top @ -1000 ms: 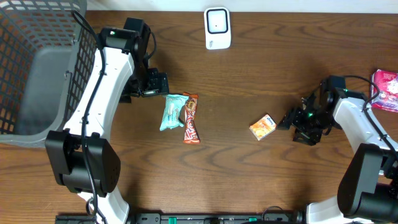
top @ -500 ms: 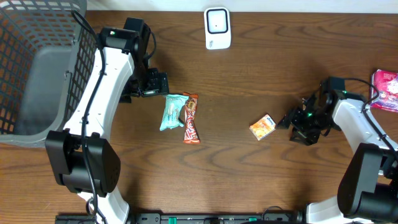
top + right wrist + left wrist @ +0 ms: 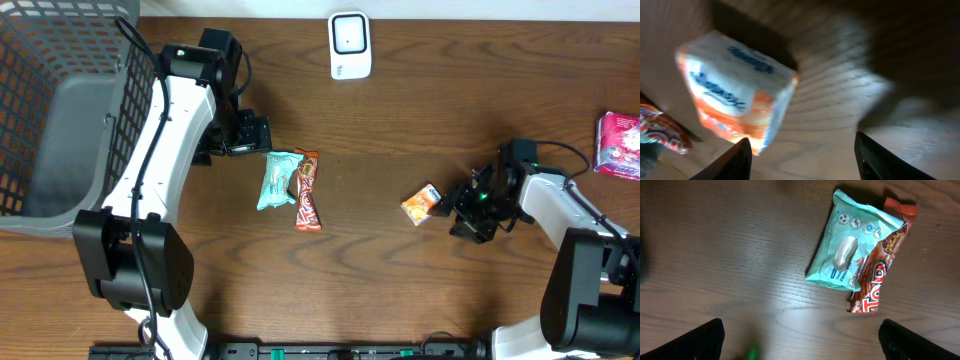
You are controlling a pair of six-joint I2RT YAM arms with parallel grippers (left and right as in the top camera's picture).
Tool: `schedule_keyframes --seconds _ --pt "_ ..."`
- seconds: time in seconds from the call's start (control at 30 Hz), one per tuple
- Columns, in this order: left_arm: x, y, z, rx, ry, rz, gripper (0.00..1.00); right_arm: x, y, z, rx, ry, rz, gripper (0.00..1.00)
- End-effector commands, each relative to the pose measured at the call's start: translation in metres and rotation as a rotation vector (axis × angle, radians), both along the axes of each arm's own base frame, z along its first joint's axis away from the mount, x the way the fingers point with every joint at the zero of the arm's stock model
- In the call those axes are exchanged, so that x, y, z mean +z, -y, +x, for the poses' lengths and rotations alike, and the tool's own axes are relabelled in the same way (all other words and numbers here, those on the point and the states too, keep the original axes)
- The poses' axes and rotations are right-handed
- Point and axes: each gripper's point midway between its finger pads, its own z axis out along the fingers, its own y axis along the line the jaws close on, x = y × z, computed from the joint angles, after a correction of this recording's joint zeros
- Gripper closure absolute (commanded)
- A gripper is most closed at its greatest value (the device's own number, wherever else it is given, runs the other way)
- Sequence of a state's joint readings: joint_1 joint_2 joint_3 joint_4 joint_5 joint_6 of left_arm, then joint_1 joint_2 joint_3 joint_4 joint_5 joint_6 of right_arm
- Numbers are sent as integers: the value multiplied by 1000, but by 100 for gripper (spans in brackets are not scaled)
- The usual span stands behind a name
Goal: Scan the item barcode
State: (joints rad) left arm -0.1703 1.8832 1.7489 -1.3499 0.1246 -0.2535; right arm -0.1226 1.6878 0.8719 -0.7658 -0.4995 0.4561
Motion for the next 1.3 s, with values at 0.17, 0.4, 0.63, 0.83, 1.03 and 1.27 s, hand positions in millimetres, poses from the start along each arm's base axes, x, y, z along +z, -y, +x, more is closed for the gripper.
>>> schedule_keyframes --seconds 0.17,0.4,0.63,0.83,1.03,1.27 --pt "2 -3 -1 -6 5 9 2 3 -10 8 -40 17 55 40" --pt "2 -3 -1 -6 5 9 2 -1 -15 13 -67 25 52 42" --pt "2 -3 -1 -6 5 9 2 -10 -26 12 -76 36 52 42" --pt "2 -3 -1 -6 5 9 2 -15 -24 11 -88 33 17 45" --pt "2 -3 -1 -6 5 9 2 -16 -21 15 -105 41 4 49" --pt "2 -3 -1 -6 5 9 2 -19 -13 20 -111 62 -48 58"
